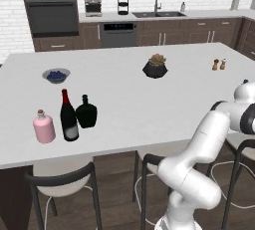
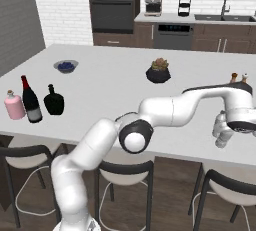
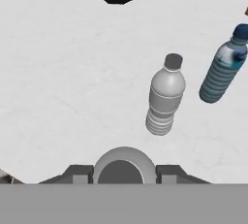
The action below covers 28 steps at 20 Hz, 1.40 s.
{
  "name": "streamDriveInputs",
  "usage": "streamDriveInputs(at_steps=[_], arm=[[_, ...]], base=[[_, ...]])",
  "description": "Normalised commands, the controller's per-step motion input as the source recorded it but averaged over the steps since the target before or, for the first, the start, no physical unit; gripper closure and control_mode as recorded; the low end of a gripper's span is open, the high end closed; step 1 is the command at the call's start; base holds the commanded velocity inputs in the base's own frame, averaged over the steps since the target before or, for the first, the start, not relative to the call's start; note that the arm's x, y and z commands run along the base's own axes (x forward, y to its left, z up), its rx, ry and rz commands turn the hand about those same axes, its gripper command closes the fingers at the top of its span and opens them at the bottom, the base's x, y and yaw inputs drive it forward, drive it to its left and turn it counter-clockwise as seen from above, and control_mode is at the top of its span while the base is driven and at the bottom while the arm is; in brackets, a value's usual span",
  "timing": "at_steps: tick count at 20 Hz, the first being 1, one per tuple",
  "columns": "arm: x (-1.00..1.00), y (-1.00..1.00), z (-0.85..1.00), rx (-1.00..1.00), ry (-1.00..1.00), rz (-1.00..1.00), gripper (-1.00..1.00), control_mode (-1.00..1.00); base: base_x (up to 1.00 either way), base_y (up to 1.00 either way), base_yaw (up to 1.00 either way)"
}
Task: Move the plastic bottles in the middle to the plastics group, and the glass bottles in the middle to the glass group.
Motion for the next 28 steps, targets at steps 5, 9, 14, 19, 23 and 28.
streamDriveInputs(at_steps=[5,9,14,19,23,28], arm=[[0.3,-0.17,-0.12,0.0,-0.02,0.1,1.0,-1.0],[0.06,-0.22,-0.01,0.0,0.0,0.04,1.0,-1.0],[0.03,-0.05,0.0,-0.07,0.04,0.0,1.0,-1.0],[0.26,0.0,0.0,-0.16,0.12,0.0,1.0,-1.0],[0.26,0.0,0.0,-0.1,0.04,0.0,1.0,-1.0],[0.02,-0.04,0.0,0.0,0.0,0.02,1.0,-1.0]], base=[[0.0,0.0,0.0],[0.0,0.0,0.0],[0.0,0.0,0.0],[0.0,0.0,0.0],[0.0,0.0,0.0],[0.0,0.0,0.0]])
